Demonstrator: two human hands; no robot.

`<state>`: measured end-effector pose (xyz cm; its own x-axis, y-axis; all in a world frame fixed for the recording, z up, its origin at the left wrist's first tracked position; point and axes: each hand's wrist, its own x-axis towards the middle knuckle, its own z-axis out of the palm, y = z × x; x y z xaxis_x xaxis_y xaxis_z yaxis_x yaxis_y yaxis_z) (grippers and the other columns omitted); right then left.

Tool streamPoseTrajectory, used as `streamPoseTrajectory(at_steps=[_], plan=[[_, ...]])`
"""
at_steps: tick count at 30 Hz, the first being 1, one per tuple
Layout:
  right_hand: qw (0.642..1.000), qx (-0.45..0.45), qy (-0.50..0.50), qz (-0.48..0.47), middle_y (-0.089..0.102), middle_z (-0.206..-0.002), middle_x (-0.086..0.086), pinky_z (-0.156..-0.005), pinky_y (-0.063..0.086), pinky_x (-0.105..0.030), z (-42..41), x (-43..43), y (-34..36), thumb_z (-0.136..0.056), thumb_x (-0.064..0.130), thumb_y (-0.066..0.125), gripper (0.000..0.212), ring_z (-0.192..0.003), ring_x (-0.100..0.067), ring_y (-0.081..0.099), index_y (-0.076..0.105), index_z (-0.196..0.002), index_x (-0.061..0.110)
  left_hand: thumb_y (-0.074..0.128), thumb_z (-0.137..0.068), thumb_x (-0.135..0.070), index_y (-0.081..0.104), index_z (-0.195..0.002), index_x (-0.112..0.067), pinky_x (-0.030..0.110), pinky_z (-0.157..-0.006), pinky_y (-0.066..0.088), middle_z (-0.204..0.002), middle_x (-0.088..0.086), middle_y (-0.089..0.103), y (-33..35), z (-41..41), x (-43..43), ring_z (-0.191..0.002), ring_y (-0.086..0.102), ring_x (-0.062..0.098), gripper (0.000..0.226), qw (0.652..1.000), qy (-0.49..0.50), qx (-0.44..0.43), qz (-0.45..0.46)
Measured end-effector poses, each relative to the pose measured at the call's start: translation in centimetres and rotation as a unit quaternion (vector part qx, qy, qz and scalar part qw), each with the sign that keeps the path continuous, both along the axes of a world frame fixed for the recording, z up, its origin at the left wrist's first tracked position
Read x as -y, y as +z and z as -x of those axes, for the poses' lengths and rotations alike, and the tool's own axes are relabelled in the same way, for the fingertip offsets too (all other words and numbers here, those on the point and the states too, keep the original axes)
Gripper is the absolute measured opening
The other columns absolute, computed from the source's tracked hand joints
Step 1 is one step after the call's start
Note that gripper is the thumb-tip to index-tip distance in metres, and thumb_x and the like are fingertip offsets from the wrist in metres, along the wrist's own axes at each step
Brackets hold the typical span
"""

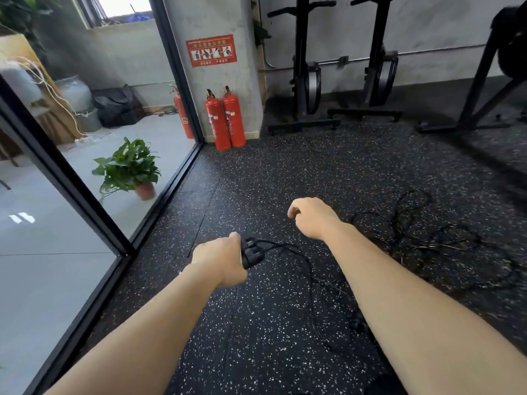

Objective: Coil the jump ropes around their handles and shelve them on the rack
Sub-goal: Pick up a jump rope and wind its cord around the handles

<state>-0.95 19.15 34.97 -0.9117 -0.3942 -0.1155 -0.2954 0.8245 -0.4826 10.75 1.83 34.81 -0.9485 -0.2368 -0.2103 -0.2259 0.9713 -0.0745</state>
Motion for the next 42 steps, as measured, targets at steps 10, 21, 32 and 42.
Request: streamPoseTrajectory(at_steps=[10,21,32,42], plan=[[0.983,0.042,0.012,0.179,0.056,-0.066,-0.005,-0.063,0.039,-0.034,-6.4,-1.5,-1.0,-0.096,0.033,0.045,0.036,-0.065,-0.022,0.049,0.065,-0.082,0.006,0.058,-0.08,-0.026,0.037,-0.1,-0.021,0.032,-0.065,0.047,-0.086,-0.006,0.057,1.7,-3.4,-3.3,-0.075,0.06,0.019,0.029,0.996,-0.05,-0.073,-0.026],[0.979,-0.027,-0.063,0.192,0.045,-0.056,0.002,-0.056,0.031,-0.033,-10.4,-4.1,1.0,-0.099,0.048,0.039,0.053,-0.055,-0.018,0.042,0.04,-0.057,0.017,0.066,-0.077,-0.031,0.037,-0.103,-0.022,0.031,-0.064,0.046,-0.081,-0.008,0.055,4.6,-8.0,-5.5,-0.075,0.059,0.018,0.04,0.984,-0.062,-0.138,-0.091],[0.958,-0.175,-0.129,0.186,0.037,-0.049,0.003,-0.048,0.022,-0.03,-11.1,-6.9,5.2,-0.098,0.044,0.043,0.056,-0.049,-0.015,0.035,0.032,-0.051,0.017,0.066,-0.065,-0.049,0.045,-0.105,-0.031,0.032,-0.073,0.049,-0.089,-0.011,0.06,6.6,-9.8,-8.1,-0.082,0.062,0.016,0.049,0.96,-0.069,-0.135,-0.234],[0.928,0.013,-0.069,0.366,0.034,-0.049,0.003,-0.058,0.038,-0.029,-11.4,-9.0,4.7,-0.092,0.029,0.06,0.052,-0.049,-0.016,0.034,0.032,-0.049,0.021,0.064,-0.042,-0.048,0.053,-0.08,-0.037,0.035,-0.063,0.046,-0.068,-0.01,0.059,8.5,-9.2,-6.5,-0.061,0.052,0.016,0.041,0.911,-0.062,-0.111,-0.392]])
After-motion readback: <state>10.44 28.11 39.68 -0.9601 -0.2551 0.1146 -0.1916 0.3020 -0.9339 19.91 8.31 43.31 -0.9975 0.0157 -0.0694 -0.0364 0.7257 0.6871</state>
